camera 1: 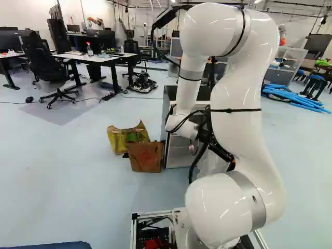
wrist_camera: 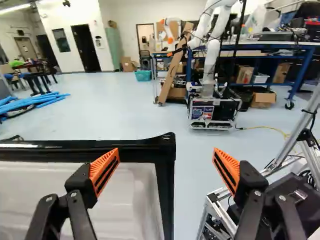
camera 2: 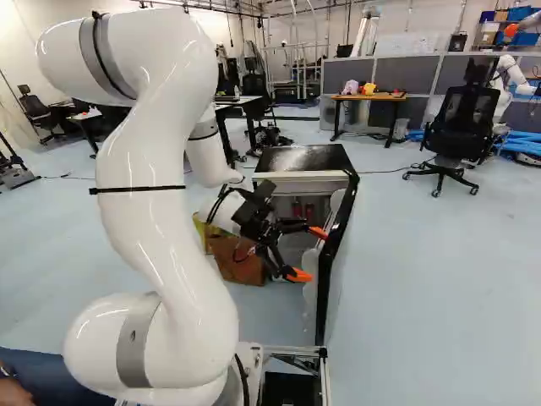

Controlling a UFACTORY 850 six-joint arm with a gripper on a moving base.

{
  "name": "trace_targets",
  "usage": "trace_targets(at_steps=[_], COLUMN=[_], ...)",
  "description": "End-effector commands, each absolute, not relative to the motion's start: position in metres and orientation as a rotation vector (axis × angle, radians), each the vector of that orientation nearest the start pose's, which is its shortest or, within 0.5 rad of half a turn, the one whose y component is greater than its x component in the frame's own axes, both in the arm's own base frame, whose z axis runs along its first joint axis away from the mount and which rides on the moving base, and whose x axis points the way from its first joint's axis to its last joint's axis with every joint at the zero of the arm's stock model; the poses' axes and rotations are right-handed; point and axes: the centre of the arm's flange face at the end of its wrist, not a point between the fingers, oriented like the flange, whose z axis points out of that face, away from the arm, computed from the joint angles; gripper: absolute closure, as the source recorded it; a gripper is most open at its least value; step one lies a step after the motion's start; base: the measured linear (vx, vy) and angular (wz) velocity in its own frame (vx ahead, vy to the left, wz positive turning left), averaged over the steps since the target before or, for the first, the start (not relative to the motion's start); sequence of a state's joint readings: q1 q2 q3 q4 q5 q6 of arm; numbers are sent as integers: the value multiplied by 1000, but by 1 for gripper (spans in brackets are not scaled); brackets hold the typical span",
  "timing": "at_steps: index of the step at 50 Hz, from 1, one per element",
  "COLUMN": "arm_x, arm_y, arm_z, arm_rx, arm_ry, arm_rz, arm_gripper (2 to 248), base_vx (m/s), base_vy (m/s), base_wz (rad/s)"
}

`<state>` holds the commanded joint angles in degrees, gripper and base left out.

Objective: Grab a drink from the fridge

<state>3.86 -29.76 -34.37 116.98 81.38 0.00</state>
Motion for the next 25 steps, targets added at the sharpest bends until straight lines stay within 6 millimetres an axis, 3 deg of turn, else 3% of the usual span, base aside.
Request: trace_targets(at_steps=[25], arm_x=[377], arm_y=[-128], arm_z=[281], arm_rx=[773], arm_ry=[-1774], arm_rz=[795], arm_gripper=[3], base_vx=[0], base_vy=[0], base_wz=[0])
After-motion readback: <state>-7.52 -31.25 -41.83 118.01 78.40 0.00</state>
